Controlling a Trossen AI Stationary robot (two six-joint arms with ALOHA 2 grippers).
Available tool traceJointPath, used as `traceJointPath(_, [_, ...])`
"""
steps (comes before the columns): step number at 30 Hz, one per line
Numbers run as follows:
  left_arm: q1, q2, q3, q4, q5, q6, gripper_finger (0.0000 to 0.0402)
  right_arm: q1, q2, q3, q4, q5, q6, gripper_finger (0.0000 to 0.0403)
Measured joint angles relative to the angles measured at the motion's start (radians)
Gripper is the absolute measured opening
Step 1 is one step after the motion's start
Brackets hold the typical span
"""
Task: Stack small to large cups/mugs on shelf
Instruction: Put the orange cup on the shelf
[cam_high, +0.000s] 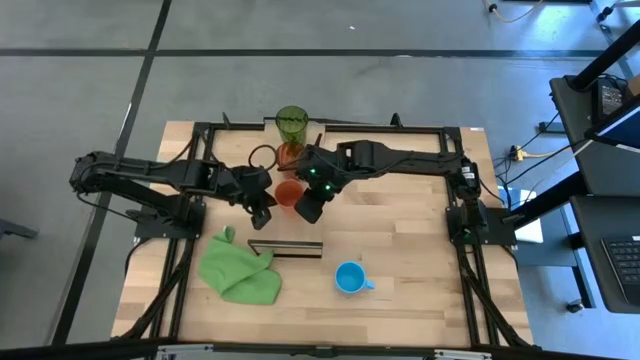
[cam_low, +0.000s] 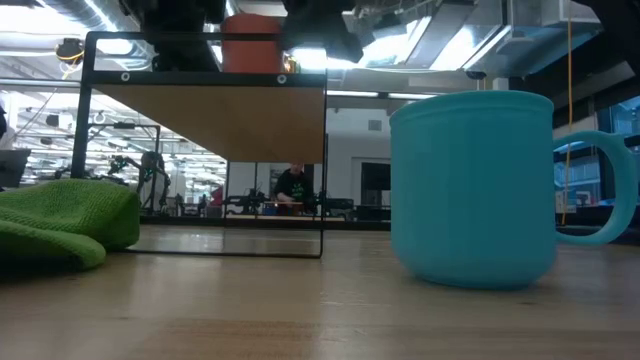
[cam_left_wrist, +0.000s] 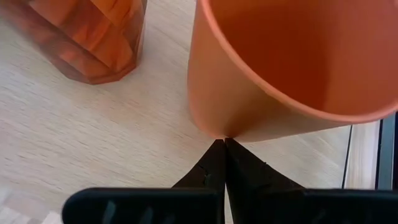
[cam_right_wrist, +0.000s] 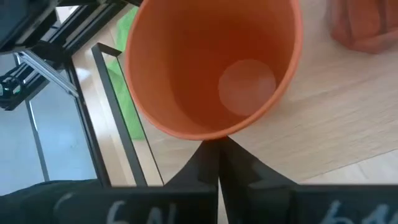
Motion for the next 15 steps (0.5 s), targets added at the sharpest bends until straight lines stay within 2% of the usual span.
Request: traceJointPath(15, [0.0, -0.003, 0.0, -0.032, -0.017, 0.001, 0.0, -0.043, 0.0, 0.0, 0.004, 0.027, -0.021, 0.0004])
